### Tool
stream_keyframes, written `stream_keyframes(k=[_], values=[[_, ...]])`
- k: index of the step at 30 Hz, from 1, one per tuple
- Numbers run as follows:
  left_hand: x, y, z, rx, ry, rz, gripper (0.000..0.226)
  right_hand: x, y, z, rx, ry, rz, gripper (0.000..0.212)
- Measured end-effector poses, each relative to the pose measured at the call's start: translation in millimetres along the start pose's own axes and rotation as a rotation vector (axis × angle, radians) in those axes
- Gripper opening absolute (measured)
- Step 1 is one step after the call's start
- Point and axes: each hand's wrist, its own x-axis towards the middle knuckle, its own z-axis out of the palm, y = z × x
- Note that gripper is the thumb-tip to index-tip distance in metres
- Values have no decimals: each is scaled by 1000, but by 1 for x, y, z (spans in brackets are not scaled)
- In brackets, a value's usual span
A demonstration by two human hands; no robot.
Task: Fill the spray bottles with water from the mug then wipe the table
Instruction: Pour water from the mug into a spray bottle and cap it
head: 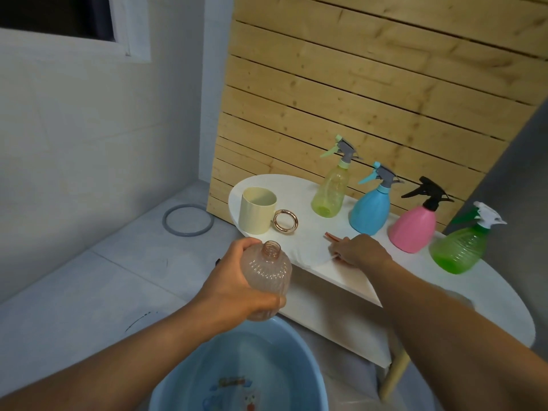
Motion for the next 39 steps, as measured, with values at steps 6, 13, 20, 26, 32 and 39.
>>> stream_keyframes(k=[6,13,20,26,32,39], values=[[3,-5,2,2,-20,-28,96,-8,-9,8,144,33,4,41],[5,-10,4,27,-14,-32,98,-13,-15,4,344,93,14,80],[5,-15,8,70,-50,-46,101,-81,-45,-38,951,318,-316,56],[4,-15,9,61,-44,-40,100,-145,-66,-71,932,514,-711,54],[2,-14,11,42,-43,-29,100,-179,-64,-63,857,588,-979,60],[2,-15,13,33,-42,-30,94,-194,-60,-49,799,672,-1162,65]])
